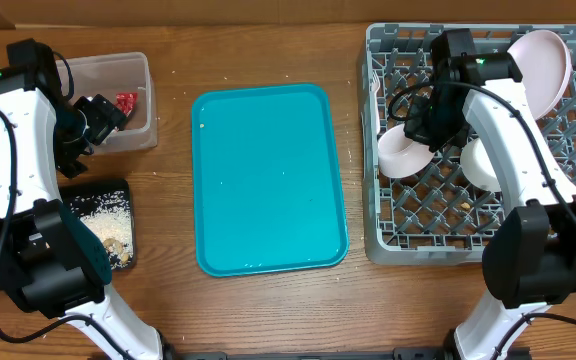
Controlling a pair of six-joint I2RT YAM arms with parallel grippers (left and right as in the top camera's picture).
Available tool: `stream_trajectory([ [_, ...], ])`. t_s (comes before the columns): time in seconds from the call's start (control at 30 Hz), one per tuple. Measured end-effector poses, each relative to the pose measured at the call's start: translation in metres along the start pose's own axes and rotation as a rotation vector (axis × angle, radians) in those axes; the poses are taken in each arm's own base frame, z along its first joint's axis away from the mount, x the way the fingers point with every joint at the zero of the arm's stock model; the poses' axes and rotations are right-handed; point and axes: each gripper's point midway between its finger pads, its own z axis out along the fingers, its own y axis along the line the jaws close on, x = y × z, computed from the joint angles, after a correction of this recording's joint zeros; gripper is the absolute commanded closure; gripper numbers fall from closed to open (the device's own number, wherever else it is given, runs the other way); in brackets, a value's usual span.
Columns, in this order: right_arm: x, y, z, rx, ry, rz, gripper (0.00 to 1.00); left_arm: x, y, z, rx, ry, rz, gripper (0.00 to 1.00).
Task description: Sort waste into correct bins and load items into the dishwasher rack
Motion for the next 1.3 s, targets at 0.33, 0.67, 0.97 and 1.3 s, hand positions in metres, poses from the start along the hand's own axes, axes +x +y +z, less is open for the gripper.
stream_trajectory([
  [0.33, -0.009, 0.010, -0.001, -0.048, -0.035, -0.006, 0.96, 0.000, 0.000, 0.000, 0.001, -0.001, 0.000, 0.00],
  [0.67, -0.016, 0.013, 0.004, -0.056, -0.054, -0.040, 0.96, 0.000, 0.000, 0.000, 0.000, -0.001, 0.000, 0.00],
  [0.97, 0.006, -0.009, 0.014, 0.057, 0.044, -0.031, 0.96, 0.000, 0.000, 0.000, 0.000, -0.001, 0.000, 0.00],
  [1.3, 0.017, -0.033, -0.017, 0.196, 0.078, 0.018, 0.96, 0.000, 0.000, 0.000, 0.001, -0.001, 0.000, 0.00],
])
